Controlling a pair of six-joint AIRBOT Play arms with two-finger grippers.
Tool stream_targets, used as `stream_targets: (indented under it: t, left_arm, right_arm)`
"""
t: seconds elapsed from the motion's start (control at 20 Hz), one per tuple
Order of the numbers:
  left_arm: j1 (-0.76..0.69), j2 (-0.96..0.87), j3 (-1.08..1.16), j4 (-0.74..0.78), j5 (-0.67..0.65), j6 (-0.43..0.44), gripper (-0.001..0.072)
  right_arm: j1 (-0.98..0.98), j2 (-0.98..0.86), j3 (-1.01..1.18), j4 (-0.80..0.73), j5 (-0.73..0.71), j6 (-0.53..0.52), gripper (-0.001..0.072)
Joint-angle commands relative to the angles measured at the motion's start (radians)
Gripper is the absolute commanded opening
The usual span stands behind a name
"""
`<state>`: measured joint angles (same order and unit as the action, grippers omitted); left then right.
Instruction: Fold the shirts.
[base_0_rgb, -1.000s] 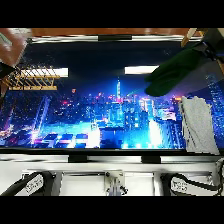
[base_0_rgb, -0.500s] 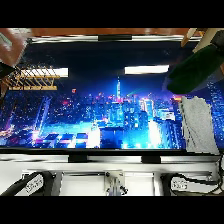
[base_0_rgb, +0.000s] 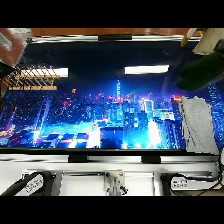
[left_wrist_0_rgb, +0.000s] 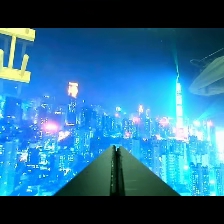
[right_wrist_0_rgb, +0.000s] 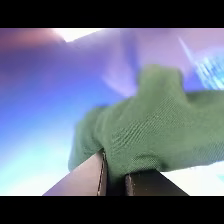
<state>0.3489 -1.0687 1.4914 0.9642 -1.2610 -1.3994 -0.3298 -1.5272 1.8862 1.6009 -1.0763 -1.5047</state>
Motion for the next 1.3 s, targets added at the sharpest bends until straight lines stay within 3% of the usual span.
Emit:
stream_targets:
  t: [0.0,0.25,0.45,0.75,1.05,1.25]
  left_arm:
    - [0.000,0.000,0.000,0.000,0.001,0.000,0.0034]
    - [0.000,0.000,0.000,0.000,0.001,0.000,0.0034]
    - [0.000,0.000,0.000,0.000,0.003,0.004,0.0033]
    - [0.000,0.000,0.000,0.000,0.003,0.043,0.0034]
    - [0.000,0.000,0.000,0.000,0.003,0.045,0.0034]
    - [0.000,0.000,0.000,-0.003,0.003,0.045,0.0034]
  right_arm:
    - [-0.040,-0.005,0.001,-0.123,-0.287,-0.006,0.0079]
    - [-0.117,-0.004,0.001,-0.118,-0.595,-0.006,0.0079]
    - [-0.124,0.003,0.001,-0.130,-0.756,-0.010,0.0079]
    - [-0.124,0.074,-0.051,-0.166,-0.756,0.054,0.0079]
    - [-0.131,0.219,-0.427,-0.332,-0.757,0.053,0.0079]
    - [-0.211,0.280,-0.613,-0.322,-0.711,0.069,0.0079]
